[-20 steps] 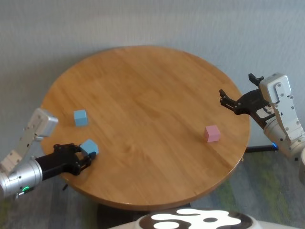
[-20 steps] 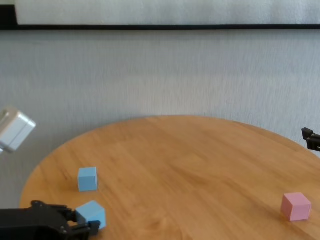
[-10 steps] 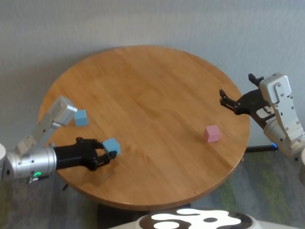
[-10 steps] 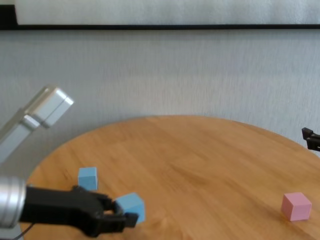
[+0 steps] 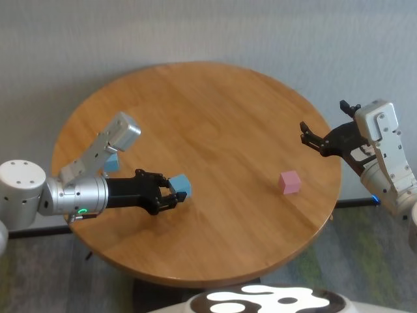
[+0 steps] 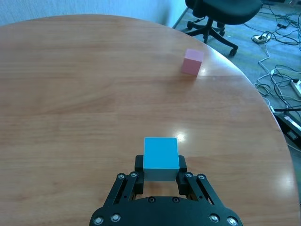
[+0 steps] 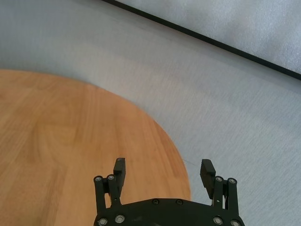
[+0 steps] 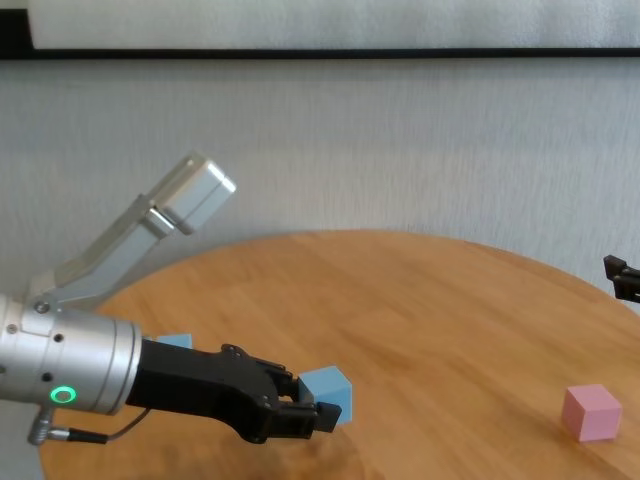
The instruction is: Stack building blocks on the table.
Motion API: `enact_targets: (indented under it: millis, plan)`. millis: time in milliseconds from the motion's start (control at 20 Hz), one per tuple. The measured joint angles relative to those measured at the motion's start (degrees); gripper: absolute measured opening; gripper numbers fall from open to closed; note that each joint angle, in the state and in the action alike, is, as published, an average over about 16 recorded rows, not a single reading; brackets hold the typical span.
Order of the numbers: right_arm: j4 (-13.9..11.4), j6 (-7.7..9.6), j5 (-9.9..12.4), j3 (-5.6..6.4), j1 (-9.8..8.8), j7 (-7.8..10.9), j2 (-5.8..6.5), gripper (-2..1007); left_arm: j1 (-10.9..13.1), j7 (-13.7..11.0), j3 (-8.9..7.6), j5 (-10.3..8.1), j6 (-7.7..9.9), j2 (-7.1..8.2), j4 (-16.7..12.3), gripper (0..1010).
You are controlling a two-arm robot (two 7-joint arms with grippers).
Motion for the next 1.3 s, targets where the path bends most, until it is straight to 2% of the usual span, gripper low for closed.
enact_targets:
  millis: [300, 600, 1000, 1300]
  plan:
    - [0.0, 0.00, 0.0, 0.00, 0.00, 0.00, 0.00, 1005, -3.7, -1.4, 2.08, 0.47, -1.27, -2.59, 5.3, 397]
    - [0.0, 0.00, 0.0, 0.00, 0.00, 0.00, 0.00, 1005, -6.2, -2.4, 3.52, 0.50, -2.08, -4.83, 9.4, 397]
    - [0.0, 0.00, 0.0, 0.00, 0.00, 0.00, 0.00, 1005, -8.8, -3.5, 5.26, 0.98, -3.68, -7.79, 14.1, 397]
    - [0.0, 0.00, 0.0, 0.00, 0.00, 0.00, 0.00, 1005, -10.1, -4.2, 5.97, 1.46, -4.97, -9.71, 17.1, 397]
